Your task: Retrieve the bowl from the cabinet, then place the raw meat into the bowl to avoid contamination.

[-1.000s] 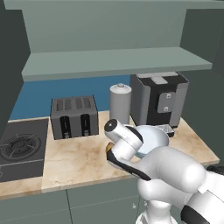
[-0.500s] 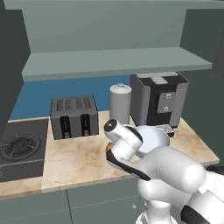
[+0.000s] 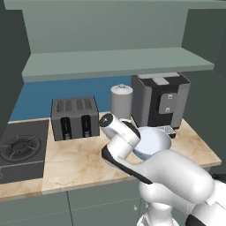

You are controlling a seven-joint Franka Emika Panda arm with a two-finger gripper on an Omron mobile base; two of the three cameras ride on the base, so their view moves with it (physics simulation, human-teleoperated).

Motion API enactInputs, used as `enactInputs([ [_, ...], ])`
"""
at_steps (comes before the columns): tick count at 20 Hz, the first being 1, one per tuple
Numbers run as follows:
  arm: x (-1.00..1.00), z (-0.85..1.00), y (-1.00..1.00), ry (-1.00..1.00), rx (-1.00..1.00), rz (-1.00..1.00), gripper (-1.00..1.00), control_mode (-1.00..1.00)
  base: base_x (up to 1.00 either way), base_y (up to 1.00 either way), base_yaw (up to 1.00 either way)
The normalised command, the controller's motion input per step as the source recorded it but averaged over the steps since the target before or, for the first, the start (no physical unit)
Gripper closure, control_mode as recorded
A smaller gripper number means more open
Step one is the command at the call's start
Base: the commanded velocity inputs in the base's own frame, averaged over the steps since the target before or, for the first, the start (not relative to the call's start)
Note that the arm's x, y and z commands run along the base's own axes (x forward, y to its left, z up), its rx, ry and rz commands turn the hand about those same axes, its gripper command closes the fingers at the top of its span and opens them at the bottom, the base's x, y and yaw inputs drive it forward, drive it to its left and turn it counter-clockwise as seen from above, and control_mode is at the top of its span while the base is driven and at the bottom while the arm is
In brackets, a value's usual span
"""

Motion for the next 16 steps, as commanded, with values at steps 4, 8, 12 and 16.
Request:
enactInputs([
  [4,-0.06,0.62,0.40,-0.06,0.03,-0.04,-1.00,-1.00,0.00,0.00,0.00],
  [8,-0.10,0.44,0.48,-0.09,0.06,-0.05,-1.00,-1.00,0.00,0.00,0.00],
  [12,-0.14,0.13,0.50,-0.10,0.09,-0.05,-1.00,-1.00,0.00,0.00,0.00],
  [16,-0.06,0.00,0.24,-0.01,0.14,0.00,-1.00,-1.00,0.00,0.00,0.00],
])
